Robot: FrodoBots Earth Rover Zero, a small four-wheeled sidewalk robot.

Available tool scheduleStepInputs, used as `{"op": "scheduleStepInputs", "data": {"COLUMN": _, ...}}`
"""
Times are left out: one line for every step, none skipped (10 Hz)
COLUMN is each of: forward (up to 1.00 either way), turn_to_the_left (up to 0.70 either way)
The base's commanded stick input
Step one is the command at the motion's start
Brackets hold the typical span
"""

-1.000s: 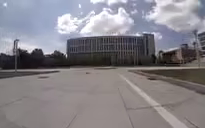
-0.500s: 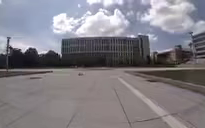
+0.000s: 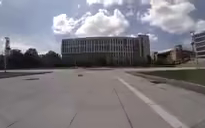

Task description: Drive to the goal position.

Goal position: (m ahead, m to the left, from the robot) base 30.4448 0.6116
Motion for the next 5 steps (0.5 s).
{"op": "scheduleStepInputs", "data": {"forward": 0.7, "turn_to_the_left": 0.0}}
{"op": "scheduleStepInputs", "data": {"forward": 0.7, "turn_to_the_left": 0.0}}
{"op": "scheduleStepInputs", "data": {"forward": 0.7, "turn_to_the_left": 0.0}}
{"op": "scheduleStepInputs", "data": {"forward": 0.7, "turn_to_the_left": -0.19}}
{"op": "scheduleStepInputs", "data": {"forward": 0.7, "turn_to_the_left": -0.35}}
